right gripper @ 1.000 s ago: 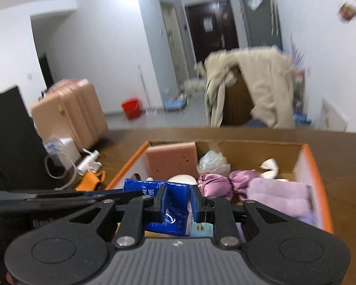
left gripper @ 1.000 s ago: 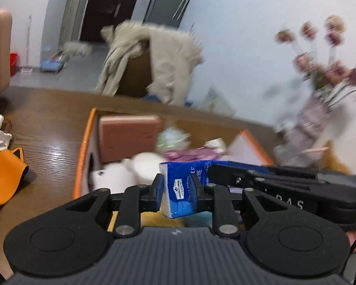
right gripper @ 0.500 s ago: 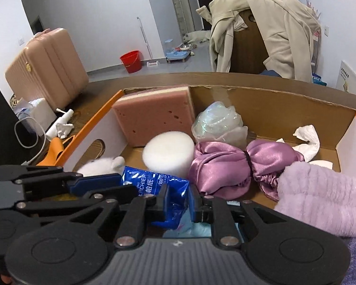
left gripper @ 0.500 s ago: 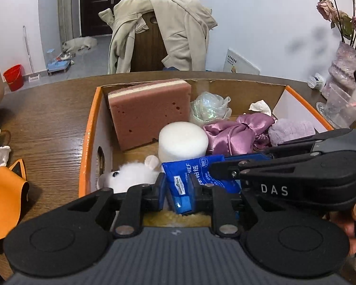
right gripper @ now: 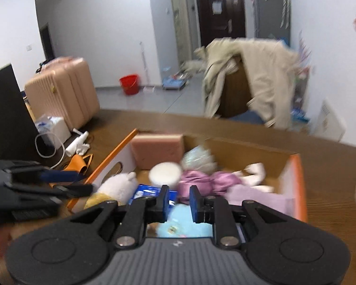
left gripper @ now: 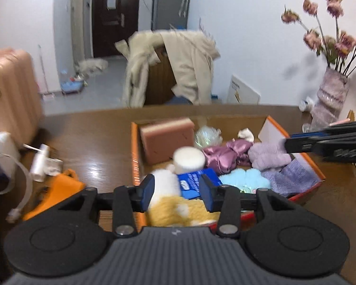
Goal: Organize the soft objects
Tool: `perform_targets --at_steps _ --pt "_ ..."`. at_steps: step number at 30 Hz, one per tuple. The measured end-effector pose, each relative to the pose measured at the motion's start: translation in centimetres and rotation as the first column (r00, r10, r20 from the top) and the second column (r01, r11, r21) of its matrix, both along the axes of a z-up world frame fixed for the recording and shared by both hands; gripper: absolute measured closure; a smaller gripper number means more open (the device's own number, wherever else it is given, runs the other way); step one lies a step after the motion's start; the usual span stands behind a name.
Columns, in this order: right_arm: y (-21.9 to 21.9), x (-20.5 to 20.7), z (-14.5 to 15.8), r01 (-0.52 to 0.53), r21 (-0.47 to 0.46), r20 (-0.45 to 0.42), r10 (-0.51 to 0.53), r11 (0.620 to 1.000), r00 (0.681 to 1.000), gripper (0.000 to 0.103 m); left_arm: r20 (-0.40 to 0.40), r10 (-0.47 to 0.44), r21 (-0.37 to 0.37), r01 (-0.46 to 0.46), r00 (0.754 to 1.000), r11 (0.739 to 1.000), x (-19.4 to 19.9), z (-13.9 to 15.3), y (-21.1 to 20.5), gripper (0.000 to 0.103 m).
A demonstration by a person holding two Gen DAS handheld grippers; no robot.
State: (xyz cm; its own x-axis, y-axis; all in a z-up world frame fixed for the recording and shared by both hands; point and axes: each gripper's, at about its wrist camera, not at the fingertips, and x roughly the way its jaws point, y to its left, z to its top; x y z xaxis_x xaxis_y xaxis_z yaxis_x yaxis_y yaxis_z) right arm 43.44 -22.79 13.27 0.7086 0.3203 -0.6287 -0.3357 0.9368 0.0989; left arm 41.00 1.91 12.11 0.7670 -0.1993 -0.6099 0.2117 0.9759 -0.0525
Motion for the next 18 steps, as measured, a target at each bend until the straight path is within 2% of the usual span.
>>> perform_targets --at_steps 5,7,10,11,12,13,14,15,16,18 --pt "-4.8 -5.2 2.8 0.108 -0.027 0.054 -0.107 0.994 0.993 0.083 0.066 0.042 0.011 -0.043 0.997 0.999 -4.7 3.2 1.2 0.055" --pt "-5.4 -6.9 3.1 0.132 -0.048 0.072 -0.129 0.99 0.989 0.07 0.077 0.051 0.005 -0.052 0.996 0.999 -6.1 3.9 1.3 0.054" --pt "-5.3 -9.7 3.5 0.14 -0.082 0.122 -0.13 0.987 0.984 0.068 0.096 0.07 -0.018 -0.069 0.993 0.997 -8.0 4.5 1.4 0.05" --pt "-5.2 -10.5 3.6 0.147 -0.082 0.142 -0.134 0.986 0.981 0.064 0.113 0.078 -0.022 -0.076 0.99 0.997 -8.9 4.6 1.3 0.042" --pt "-5.2 -11.6 3.7 0.156 -0.077 0.177 -0.141 0.985 0.974 0.052 0.141 0.086 -0.024 -0.084 0.986 0.996 -9.9 4.6 1.3 0.033" --pt "-5.1 -12.7 3.6 0.162 -0.068 0.218 -0.144 0.984 0.965 0.04 0.172 0.096 -0.025 -0.093 0.98 0.995 -11.0 4.6 1.2 0.027" --pt "-5.1 -13.8 3.5 0.165 -0.059 0.26 -0.144 0.985 0.955 0.038 0.213 0.108 -0.028 -0.105 0.971 0.994 -12.2 4.4 1.1 0.018" --pt "-5.1 -14.9 3.3 0.169 -0.053 0.299 -0.146 0.984 0.943 0.037 0.252 0.122 -0.035 -0.117 0.96 0.992 -13.3 4.1 0.9 0.014" --pt "-5.0 -15.7 3.1 0.172 -0.054 0.314 -0.146 0.984 0.938 0.036 0.279 0.135 -0.045 -0.127 0.951 0.991 -14.6 3.8 0.9 0.013" --pt "-5.0 -17.4 2.3 0.186 -0.047 0.334 -0.16 0.981 0.929 0.031 0.285 0.132 -0.076 -0.115 0.949 0.99 -16.4 3.1 0.9 0.011"
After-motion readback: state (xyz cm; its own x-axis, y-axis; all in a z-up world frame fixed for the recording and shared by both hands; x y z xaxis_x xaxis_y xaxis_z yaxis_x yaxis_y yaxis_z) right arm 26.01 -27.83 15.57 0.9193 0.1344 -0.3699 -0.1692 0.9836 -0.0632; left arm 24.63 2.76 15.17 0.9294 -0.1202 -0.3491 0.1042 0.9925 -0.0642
